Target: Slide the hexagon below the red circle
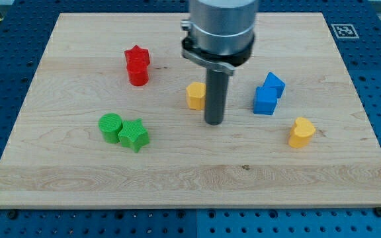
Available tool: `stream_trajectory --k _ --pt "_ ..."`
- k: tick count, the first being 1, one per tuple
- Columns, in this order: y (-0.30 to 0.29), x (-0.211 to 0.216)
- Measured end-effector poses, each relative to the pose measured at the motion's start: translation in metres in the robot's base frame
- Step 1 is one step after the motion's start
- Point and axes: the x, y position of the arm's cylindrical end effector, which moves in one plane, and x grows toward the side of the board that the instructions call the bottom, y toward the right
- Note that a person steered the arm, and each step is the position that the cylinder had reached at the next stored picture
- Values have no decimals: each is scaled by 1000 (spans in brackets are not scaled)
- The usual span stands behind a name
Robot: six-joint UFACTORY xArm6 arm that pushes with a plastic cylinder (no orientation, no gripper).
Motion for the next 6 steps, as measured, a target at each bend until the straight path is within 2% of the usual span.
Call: stream_trajectory --k 1,2,3,6 --pt "0 -32" --pt "-1 -45" --pt "-5 -43" --pt "-71 -37"
